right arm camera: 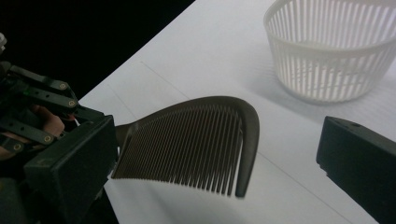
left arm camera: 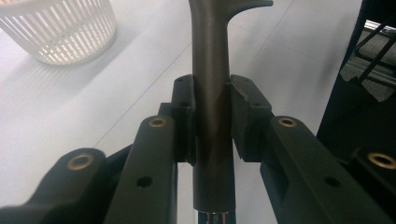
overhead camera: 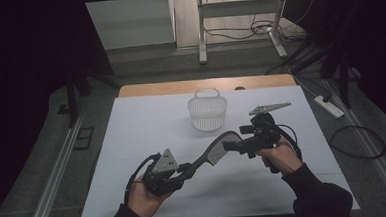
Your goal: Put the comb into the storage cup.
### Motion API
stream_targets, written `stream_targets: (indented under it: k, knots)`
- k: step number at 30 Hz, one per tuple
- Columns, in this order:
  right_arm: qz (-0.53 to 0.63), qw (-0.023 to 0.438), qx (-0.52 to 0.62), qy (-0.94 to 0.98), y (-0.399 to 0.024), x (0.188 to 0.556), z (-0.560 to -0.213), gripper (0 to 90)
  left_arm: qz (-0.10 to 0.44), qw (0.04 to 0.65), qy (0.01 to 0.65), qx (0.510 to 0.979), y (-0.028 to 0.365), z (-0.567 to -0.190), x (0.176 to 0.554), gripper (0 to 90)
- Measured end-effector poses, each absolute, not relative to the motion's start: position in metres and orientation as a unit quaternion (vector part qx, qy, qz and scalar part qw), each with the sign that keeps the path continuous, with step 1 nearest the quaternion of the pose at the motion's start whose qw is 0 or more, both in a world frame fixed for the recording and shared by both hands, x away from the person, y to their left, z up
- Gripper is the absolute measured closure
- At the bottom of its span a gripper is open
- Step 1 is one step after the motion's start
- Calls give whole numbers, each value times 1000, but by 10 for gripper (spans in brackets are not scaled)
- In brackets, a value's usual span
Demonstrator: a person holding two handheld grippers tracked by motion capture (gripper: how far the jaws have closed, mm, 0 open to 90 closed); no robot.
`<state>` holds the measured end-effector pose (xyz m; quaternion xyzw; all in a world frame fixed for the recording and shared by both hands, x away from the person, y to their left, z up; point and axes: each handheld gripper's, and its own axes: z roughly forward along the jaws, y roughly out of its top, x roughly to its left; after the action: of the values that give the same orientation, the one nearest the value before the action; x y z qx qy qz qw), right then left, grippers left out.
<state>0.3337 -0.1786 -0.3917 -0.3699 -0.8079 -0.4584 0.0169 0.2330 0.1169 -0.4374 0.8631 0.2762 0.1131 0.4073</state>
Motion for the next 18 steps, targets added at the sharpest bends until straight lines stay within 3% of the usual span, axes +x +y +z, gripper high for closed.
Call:
stream_targets:
  k: [3, 18]
  knots:
    - [-453, 44, -383, -804, -174, 340, -393, 0, 115, 408, 276, 863, 117, -437, 233, 722]
    - [-435, 69, -399, -805, -163, 352, -398, 0, 118, 411, 272, 862, 116, -437, 232, 723]
